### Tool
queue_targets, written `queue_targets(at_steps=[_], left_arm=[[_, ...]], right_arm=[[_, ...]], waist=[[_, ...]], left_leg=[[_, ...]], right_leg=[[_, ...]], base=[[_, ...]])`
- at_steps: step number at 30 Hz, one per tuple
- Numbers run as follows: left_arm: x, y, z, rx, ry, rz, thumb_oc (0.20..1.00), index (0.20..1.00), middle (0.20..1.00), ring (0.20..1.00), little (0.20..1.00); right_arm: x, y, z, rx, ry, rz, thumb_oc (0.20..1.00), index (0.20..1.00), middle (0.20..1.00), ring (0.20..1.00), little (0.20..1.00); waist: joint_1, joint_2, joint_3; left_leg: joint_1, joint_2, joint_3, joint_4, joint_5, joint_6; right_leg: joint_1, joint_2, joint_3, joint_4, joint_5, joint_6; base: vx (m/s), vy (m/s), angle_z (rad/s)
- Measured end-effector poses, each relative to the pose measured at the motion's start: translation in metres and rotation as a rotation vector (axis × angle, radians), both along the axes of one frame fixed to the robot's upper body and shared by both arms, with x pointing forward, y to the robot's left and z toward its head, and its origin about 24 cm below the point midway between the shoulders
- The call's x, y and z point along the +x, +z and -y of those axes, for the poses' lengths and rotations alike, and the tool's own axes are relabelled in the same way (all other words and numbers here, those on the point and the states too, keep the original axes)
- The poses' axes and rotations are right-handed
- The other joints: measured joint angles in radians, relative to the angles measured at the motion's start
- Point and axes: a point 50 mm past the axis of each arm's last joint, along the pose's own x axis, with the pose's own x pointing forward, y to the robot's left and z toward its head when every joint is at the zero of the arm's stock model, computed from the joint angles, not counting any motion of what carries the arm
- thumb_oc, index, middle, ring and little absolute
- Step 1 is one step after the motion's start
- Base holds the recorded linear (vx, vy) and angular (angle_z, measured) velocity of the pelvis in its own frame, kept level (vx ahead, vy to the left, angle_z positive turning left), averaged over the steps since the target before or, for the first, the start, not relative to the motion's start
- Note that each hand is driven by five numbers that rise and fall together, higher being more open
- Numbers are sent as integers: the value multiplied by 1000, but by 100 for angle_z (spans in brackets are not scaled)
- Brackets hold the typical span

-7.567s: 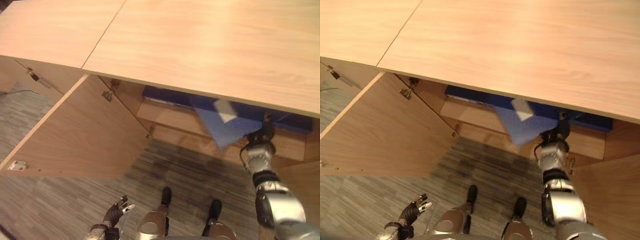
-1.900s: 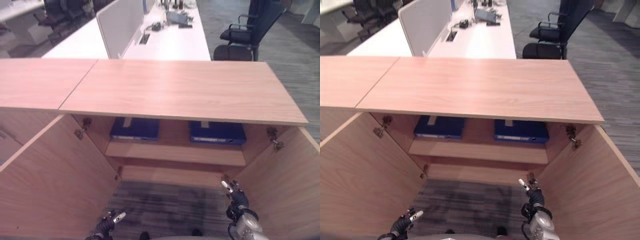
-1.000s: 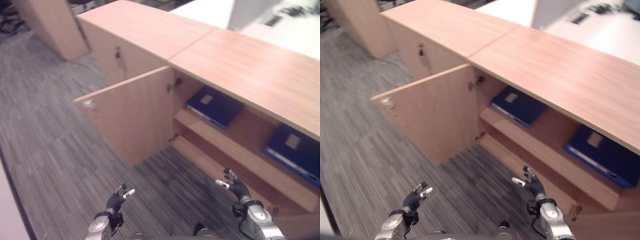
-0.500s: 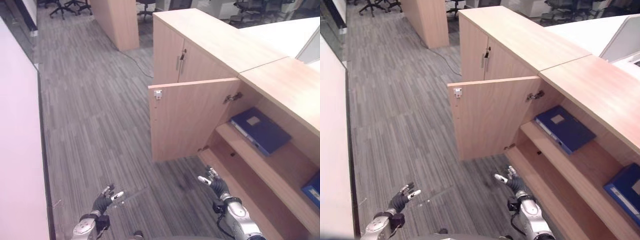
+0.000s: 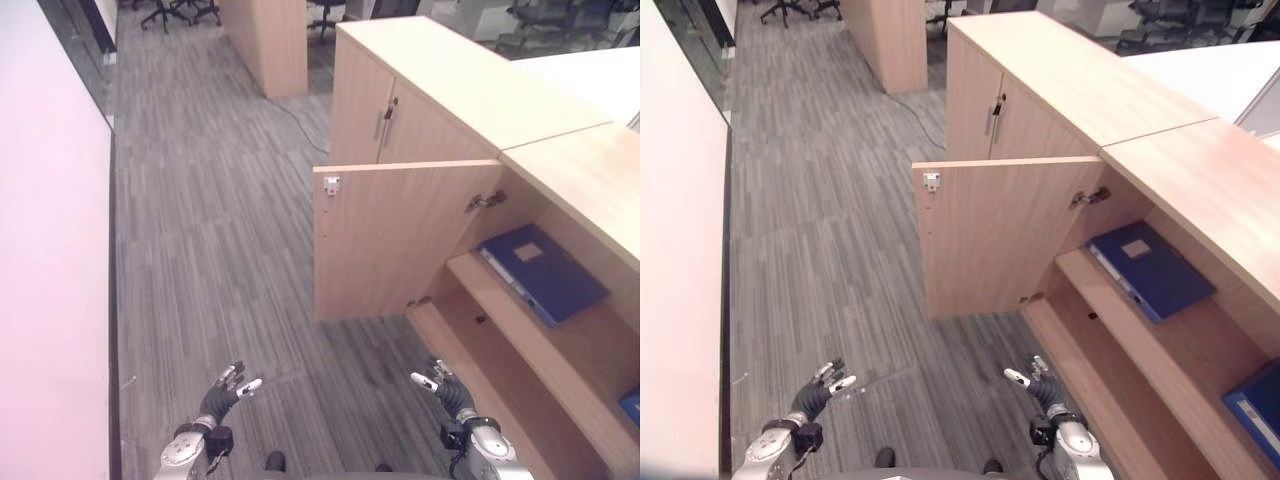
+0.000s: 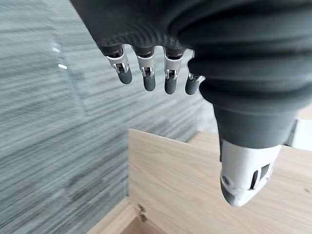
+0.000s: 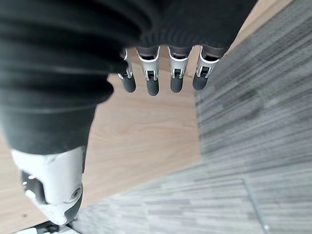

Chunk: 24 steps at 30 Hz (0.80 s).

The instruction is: Put the empty folder in the office cabinet

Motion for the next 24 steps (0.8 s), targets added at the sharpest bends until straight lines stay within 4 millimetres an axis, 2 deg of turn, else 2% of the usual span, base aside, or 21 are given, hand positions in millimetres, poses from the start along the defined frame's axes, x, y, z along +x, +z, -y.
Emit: queue_targets(at_steps=[4, 6, 10, 16, 19, 22, 24], left_arm=[[0, 0, 0, 3, 5, -1, 1000, 1000, 1000, 1000, 1000], [3, 1, 0, 6, 8, 6, 1000, 1000, 1000, 1000, 1000], [15, 6, 2, 10, 9, 37, 1000, 1000, 1000, 1000, 1000], [15, 5, 6, -7, 16, 38, 1000, 1000, 1000, 1000, 1000], [13, 2, 12, -45, 39, 34, 1000, 1000, 1000, 1000, 1000], [17, 3, 16, -63, 43, 43, 1000, 1000, 1000, 1000, 1000], [26, 7, 18, -69, 34, 65, 1000, 1000, 1000, 1000, 1000]], right_arm=[[-15, -6, 2, 1, -10, -44, 1000, 1000, 1000, 1000, 1000], [-18, -8, 3, 0, -12, -53, 1000, 1000, 1000, 1000, 1000], [-28, -11, 4, 5, -6, -78, 1000, 1000, 1000, 1000, 1000], [-37, -13, 9, -2, 0, -103, 1000, 1000, 1000, 1000, 1000], [-35, -12, 9, -1, 22, -99, 1000, 1000, 1000, 1000, 1000], [-25, -7, 14, -21, 35, -75, 1000, 1000, 1000, 1000, 1000], [-21, -5, 18, -38, 39, -67, 1000, 1000, 1000, 1000, 1000]], waist=[[-23, 3, -43], [-25, 9, -48], [-61, 20, -55], [-87, 37, -63], [-97, 39, -51], [-90, 45, -5], [-61, 27, 29]], left_leg=[[8, 1, 18, -9, -3, -2], [14, 1, 28, -9, -5, -1], [15, 3, 33, -9, -5, -1], [16, 14, 57, 1, -4, -1], [13, 34, 61, 11, -4, -4], [-17, 45, 56, 88, -18, -22], [-137, 29, 26, 228, -56, -27]], right_leg=[[-3, -1, 18, -4, 0, 1], [-5, -2, 28, -5, 3, 4], [-10, -1, 41, -4, 8, 10], [-22, 10, 71, 1, 11, 10], [-26, 33, 77, 2, 11, -3], [-27, 40, 81, 11, 3, -19], [-36, 14, 86, 0, 15, -49]], base=[[50, -48, -12], [24, -41, -22], [23, -66, -7], [10, -87, -13], [-1, -89, -7], [78, 16, 2], [179, 45, 15]])
